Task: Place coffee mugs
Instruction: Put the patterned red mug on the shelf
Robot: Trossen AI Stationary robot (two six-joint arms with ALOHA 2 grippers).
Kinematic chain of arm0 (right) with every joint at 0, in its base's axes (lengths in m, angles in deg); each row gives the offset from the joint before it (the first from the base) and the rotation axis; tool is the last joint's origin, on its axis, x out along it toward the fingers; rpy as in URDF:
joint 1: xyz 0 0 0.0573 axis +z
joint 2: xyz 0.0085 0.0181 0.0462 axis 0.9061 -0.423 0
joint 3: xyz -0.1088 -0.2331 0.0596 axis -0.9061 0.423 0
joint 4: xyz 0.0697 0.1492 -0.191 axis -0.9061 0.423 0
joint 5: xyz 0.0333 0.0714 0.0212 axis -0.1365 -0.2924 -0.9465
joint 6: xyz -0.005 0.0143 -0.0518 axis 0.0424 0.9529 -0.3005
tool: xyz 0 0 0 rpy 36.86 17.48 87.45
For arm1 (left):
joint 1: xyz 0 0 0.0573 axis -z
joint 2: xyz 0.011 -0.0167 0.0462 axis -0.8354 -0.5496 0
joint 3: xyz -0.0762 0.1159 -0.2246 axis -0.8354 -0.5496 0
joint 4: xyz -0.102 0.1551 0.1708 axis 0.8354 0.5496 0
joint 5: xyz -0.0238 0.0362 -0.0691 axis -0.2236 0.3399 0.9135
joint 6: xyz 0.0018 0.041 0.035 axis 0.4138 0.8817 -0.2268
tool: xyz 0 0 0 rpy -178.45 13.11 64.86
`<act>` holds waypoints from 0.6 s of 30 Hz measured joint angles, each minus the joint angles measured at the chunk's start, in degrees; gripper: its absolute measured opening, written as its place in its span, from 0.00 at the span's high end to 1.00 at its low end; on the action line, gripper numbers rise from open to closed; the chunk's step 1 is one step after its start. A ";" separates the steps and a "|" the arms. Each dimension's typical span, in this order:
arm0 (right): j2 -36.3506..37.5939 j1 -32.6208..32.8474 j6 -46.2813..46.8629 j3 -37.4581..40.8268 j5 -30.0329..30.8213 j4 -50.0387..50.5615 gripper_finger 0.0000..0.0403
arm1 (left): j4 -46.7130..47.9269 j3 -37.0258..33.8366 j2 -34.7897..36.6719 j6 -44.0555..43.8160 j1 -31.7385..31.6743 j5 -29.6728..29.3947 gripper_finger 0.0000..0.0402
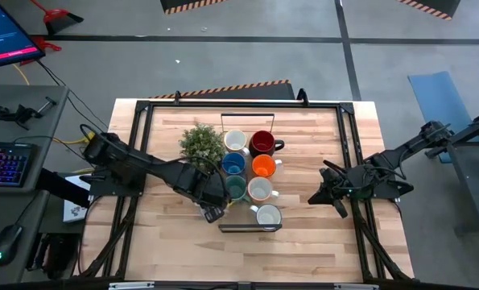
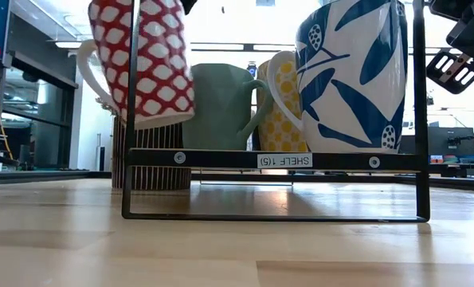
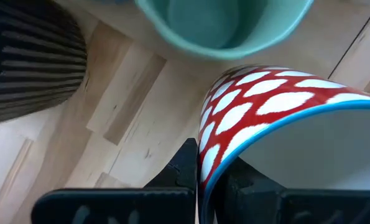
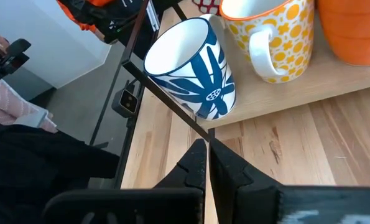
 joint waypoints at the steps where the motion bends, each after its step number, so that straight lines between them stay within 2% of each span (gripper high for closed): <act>1: 0.00 -0.02 -0.02 0.00 -0.19 -0.04 1.00 | -0.28 0.38 -0.60 0.41 0.00 -0.03 0.98; 18: 0.02 0.00 0.00 0.00 -1.99 -0.04 1.00 | 0.16 9.83 -9.00 3.69 -0.09 -0.04 0.98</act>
